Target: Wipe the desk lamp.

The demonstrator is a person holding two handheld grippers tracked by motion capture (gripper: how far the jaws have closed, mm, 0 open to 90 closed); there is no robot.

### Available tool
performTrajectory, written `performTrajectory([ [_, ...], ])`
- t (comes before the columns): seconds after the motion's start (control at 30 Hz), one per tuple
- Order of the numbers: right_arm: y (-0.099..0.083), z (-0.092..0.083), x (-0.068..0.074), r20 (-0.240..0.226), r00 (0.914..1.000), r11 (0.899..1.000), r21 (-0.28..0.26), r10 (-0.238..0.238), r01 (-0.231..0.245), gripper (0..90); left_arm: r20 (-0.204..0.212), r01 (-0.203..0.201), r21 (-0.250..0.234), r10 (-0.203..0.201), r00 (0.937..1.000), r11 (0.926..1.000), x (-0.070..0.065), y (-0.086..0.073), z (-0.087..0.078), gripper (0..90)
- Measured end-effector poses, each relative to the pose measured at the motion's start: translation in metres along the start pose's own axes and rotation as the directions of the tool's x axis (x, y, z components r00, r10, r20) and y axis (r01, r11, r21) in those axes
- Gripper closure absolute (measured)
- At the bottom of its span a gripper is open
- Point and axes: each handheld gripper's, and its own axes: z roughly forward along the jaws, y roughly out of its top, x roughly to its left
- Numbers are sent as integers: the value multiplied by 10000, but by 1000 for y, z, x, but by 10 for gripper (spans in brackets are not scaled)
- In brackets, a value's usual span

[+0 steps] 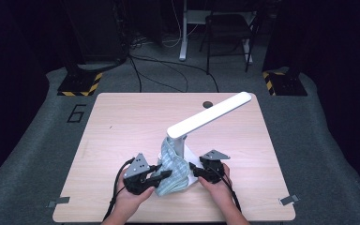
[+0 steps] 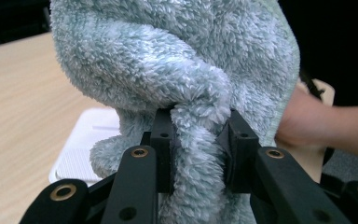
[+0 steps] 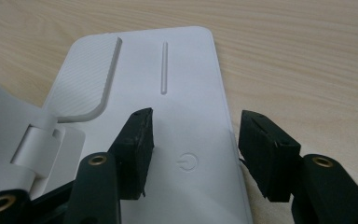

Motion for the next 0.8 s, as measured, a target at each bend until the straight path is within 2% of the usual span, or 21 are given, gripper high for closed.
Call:
performTrajectory([
  [0.07, 0, 0, 0, 19, 10000, 9999, 82, -85, 85, 449, 65, -3, -37, 4, 10000, 10000, -2, 9, -5, 698],
  [0.13, 0, -1, 0, 73, 9998, 9998, 25, -186, 186, 450, 12, -239, -113, 240, 9997, 9996, -2, 18, -9, 698],
  [0.2, 0, 0, 0, 43, 9999, 9999, -8, -155, 155, 449, 108, -262, -207, 265, 9996, 9994, -4, 28, -14, 697],
  [0.23, 0, 0, 1, 48, 10000, 10000, 36, -41, 41, 449, 80, -408, -260, 410, 9991, 9988, -4, 33, -17, 697],
  [0.53, 0, 0, 0, 33, 10000, 10000, 15, -71, 71, 449, 297, -407, -997, 438, 9986, 9942, -8, 69, -38, 697],
  [0.67, 0, 0, 1, 45, 10000, 10000, 29, -76, 76, 451, 206, -644, -1050, 669, 9975, 9924, -12, 75, -38, 697],
  [0.8, 0, 0, 1, 14, 9999, 9999, 23, -105, 105, 449, 191, -516, -1058, 539, 9984, 9930, -10, 68, -33, 697],
])
